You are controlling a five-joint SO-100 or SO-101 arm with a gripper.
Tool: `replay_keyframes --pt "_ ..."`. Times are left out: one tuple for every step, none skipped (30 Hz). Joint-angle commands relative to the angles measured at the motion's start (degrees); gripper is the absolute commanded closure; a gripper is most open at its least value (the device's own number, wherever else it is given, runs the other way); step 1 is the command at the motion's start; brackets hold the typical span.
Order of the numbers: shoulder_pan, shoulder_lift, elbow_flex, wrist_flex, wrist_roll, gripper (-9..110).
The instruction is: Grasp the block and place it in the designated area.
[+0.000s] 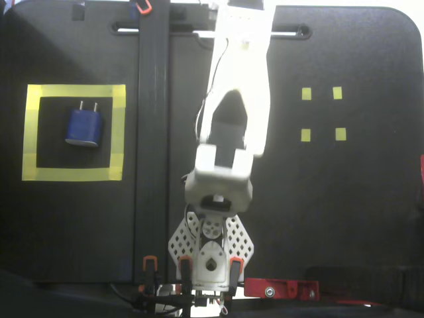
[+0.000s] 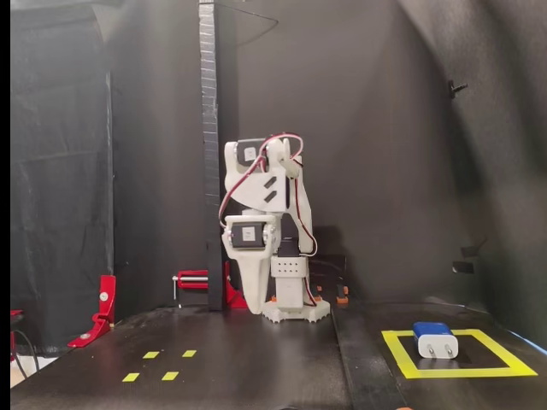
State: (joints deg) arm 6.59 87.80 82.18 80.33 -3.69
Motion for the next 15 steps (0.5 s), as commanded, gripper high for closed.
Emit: replay_keyframes --pt "-0.4 10.1 5.4 -6.2 -0.2 101" --pt "-0.7 13.2 8.3 -8.9 -0.2 101" --pt "-1.1 16.1 11.2 -11.5 -0.1 101" --pt "-1.4 19.2 14.2 -14.2 0.0 101" --pt "-1.7 22.5 17.1 -16.9 0.0 101" --pt "-1.9 25.8 20.0 -19.5 0.1 101" --pt "-2.2 28.7 22.9 -22.0 0.2 101" --pt "-2.5 32.0 26.0 -24.8 0.2 101" --pt "-2.6 35.4 29.2 -27.9 0.3 101" --pt "-2.8 38.8 32.5 -30.9 0.3 101" --pt "-3.0 42.0 35.9 -34.1 0.4 101" --pt "-3.1 45.3 39.2 -37.3 0.4 101" --pt "-3.2 48.5 42.6 -40.6 0.6 101" --pt "-3.2 51.6 46.1 -43.8 0.8 101" --pt "-3.2 54.7 49.4 -46.8 1.0 101"
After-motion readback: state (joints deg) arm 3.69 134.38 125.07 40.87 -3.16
